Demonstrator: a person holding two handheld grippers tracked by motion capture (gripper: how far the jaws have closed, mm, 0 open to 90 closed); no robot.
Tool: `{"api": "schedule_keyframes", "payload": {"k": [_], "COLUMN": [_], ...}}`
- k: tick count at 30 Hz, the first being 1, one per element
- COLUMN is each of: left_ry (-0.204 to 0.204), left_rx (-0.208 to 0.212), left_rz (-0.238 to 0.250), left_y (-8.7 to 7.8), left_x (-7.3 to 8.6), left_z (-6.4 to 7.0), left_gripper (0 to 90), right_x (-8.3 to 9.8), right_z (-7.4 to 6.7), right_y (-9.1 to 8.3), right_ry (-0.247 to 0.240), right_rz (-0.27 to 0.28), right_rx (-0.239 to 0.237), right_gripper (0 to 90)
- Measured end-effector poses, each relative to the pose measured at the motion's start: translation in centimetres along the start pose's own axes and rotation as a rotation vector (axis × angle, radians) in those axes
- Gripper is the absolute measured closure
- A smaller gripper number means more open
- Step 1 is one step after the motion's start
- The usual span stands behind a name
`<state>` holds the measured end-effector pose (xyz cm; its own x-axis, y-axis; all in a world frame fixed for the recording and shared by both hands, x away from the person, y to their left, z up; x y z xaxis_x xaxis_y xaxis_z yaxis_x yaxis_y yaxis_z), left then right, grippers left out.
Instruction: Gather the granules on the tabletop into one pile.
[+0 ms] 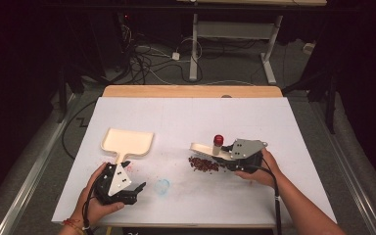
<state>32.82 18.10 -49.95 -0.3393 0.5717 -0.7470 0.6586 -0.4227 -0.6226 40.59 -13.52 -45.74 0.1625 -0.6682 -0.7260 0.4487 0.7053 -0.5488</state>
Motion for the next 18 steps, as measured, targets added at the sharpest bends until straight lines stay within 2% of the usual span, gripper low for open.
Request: {"api": "schedule_keyframes", "payload": {"k": [4,5,6,10,13,16,18], "left_ry": [0.0,0.002,0.004,0.009,0.013,0.027,0.038], "left_rx": [-0.002,-0.005,-0.01,-0.018,-0.022,-0.031,-0.034], "left_rz": [0.003,0.003,0.002,0.0,0.005,0.004,-0.001], "left_y": [-0.1,-0.1,-0.1,-0.3,-0.3,-0.3,-0.3], "left_x": [0.0,0.0,0.0,0.0,0.0,-0.1,-0.1], "left_z": [-0.1,-0.1,-0.1,-0.1,-0.1,0.0,0.0], "left_gripper": [16.8,16.8,16.8,17.3,17.3,18.5,18.7], "right_x": [0.0,0.2,0.2,0.7,1.3,1.7,1.9], "right_z": [1.0,1.3,1.3,1.4,0.9,0.4,0.3], "right_y": [-0.8,-1.1,-1.1,-1.7,-2.1,-2.1,-2.0], "right_ry": [0.086,0.138,0.138,0.249,0.33,0.357,0.397], "right_rz": [-0.027,-0.054,-0.054,-0.109,-0.171,-0.228,-0.231], "right_rx": [0.059,0.09,0.09,0.164,0.183,0.209,0.206], "right_gripper": [67.9,67.9,67.9,67.9,67.9,67.9,68.0]}}
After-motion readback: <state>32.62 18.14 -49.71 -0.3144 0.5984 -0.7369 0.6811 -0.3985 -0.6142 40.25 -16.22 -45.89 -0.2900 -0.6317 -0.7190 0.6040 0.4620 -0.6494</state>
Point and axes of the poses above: each handheld gripper's, and its own axes: y roughly forward along the jaws, x roughly out of its underside, z roughly to its right, the point moved 7 cm from there along y, roughly forward along the jaws, and after that the axes turned 6 degrees about -y, right-handed, at the moved point
